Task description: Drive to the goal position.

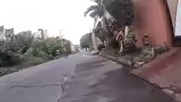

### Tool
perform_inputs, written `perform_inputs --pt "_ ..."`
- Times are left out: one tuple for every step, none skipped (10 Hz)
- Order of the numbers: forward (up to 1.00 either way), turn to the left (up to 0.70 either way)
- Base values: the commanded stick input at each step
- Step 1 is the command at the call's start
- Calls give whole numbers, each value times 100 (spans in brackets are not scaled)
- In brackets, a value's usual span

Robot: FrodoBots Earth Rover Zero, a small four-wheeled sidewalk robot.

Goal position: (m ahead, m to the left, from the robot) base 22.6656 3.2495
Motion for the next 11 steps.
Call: perform_inputs --pt "100 6" --pt "100 6" --pt "100 4" --pt "100 -12" --pt "100 -34" --pt "100 -34" --pt "100 6" --pt "100 6" --pt "100 6" --pt "100 6" --pt "100 6"
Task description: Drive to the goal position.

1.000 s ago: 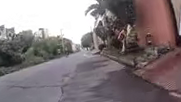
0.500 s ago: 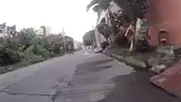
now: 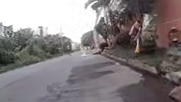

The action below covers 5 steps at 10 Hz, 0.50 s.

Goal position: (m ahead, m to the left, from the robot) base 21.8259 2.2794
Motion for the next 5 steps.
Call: perform_inputs --pt "100 6" --pt "100 6" --pt "100 6" --pt "100 6" --pt "100 6"
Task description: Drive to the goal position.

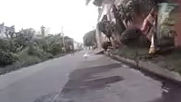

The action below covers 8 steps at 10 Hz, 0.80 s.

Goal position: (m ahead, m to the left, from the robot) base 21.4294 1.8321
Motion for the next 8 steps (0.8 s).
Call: perform_inputs --pt "100 6" --pt "100 6" --pt "100 6" --pt "100 6" --pt "100 6" --pt "100 6" --pt "100 6" --pt "100 6"
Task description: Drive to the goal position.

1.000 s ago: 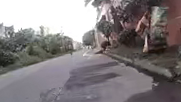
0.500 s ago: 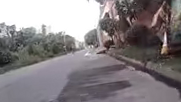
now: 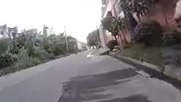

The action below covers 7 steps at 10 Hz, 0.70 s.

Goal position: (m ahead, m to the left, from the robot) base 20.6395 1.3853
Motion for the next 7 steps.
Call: perform_inputs --pt "100 6" --pt "100 6" --pt "100 6" --pt "100 6" --pt "100 6" --pt "100 6" --pt "100 6"
